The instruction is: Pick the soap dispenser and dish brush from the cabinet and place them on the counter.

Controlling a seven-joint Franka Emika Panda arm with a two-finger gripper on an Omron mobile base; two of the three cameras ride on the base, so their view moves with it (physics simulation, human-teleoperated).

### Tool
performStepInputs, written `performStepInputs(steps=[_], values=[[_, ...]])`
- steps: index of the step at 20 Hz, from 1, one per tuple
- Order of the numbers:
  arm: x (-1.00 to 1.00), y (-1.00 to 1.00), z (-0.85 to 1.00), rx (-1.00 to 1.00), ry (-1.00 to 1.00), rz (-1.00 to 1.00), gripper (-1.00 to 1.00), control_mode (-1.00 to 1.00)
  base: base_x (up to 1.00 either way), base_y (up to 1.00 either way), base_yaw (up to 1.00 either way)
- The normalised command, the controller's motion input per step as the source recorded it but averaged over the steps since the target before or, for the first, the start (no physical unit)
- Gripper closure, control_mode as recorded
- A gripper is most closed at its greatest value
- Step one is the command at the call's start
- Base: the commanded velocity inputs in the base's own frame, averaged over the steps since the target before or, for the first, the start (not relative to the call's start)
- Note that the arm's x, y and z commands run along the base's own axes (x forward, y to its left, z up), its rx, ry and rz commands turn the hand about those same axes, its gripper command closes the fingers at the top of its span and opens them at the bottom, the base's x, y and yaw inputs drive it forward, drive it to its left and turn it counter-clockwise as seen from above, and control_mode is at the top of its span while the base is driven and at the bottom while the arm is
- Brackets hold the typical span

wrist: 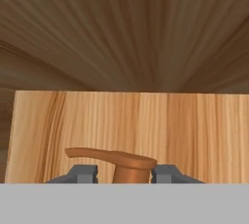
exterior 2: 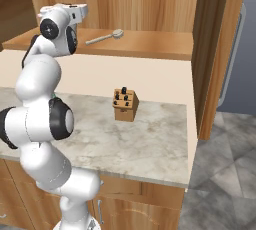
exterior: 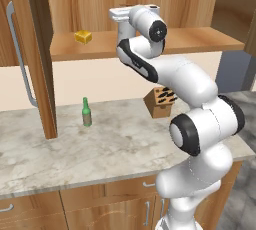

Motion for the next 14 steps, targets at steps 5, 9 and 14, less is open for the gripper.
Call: performStepInputs(steps=[5, 9, 14], values=[[-0.34, 0.00, 0.00, -0.01, 0.02, 0.00, 1.00, -1.00, 0.00, 0.00, 0.00], [-0.39, 0.00, 0.00, 0.00, 0.00, 0.00, 1.00, -1.00, 0.00, 0.00, 0.00], [-0.40, 0.00, 0.00, 0.00, 0.00, 0.00, 1.00, -1.00, 0.00, 0.00, 0.00]])
